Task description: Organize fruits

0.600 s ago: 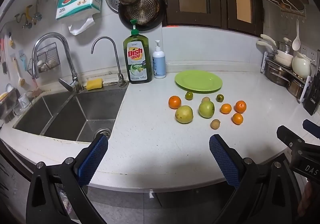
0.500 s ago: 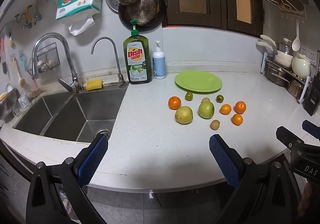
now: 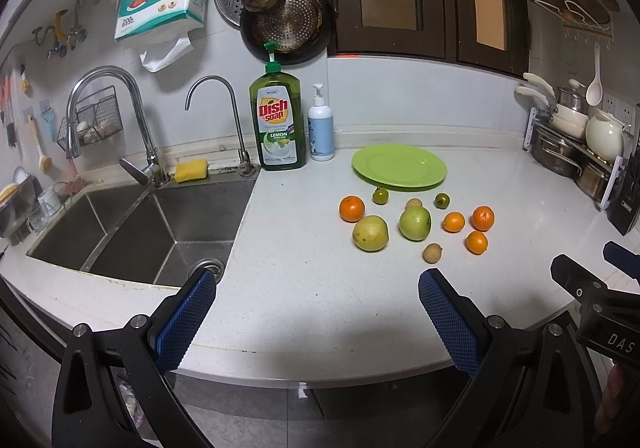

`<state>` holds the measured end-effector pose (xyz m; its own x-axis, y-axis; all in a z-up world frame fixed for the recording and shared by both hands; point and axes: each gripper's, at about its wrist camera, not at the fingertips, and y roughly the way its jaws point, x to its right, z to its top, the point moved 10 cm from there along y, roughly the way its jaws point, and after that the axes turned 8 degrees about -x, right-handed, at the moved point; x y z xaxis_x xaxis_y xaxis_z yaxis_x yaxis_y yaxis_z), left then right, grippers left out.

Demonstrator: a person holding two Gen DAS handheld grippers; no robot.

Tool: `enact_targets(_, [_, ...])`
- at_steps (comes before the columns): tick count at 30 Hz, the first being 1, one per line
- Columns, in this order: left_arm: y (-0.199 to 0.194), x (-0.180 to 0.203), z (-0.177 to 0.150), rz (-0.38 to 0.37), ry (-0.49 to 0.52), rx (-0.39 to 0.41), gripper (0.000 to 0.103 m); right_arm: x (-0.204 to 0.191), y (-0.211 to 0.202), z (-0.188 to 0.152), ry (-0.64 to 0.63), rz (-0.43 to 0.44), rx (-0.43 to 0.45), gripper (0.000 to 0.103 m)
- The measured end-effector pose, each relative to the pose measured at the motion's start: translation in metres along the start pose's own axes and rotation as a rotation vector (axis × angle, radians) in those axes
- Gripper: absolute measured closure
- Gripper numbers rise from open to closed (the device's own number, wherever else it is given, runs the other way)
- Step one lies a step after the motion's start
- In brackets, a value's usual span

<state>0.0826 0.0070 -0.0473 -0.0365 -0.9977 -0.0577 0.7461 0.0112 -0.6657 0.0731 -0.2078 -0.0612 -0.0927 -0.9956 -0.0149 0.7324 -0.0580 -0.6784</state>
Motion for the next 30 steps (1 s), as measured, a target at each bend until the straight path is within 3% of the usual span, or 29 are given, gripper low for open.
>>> enact_targets(30, [0.0067, 0.0092, -0.0019, -0.020, -0.009, -0.045, 0.000, 0.0001, 0.0004, 0.0004, 0.001, 0.001, -0.002, 0.000])
